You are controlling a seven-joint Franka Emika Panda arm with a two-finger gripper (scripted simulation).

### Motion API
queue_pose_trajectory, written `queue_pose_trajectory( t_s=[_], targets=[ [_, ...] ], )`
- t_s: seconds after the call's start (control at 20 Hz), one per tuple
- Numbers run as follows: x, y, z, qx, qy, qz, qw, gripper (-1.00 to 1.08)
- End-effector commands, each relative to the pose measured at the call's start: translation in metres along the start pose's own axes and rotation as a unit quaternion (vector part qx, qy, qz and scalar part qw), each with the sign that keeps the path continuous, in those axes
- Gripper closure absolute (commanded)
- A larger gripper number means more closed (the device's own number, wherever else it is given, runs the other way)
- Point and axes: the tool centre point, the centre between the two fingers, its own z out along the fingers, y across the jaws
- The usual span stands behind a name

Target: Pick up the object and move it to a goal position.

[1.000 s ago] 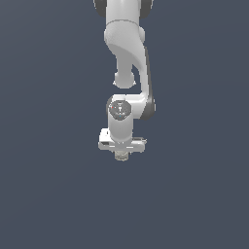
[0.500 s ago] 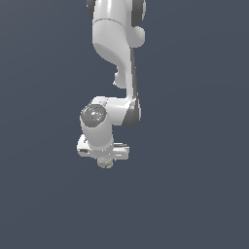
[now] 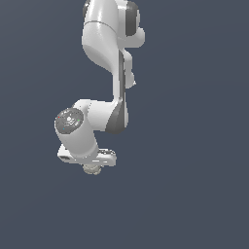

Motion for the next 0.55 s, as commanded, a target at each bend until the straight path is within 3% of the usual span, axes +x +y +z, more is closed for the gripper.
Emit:
queue_pose_trajectory(
  t_s=[0.0,0.5],
  targets=[
    [0.0057,0.0063,-0.0024,0.0,0.0,-0.001,1.0,1.08],
    [0.0141,0.0151,-0.0053,0.0,0.0,-0.001,1.0,1.08]
  ],
)
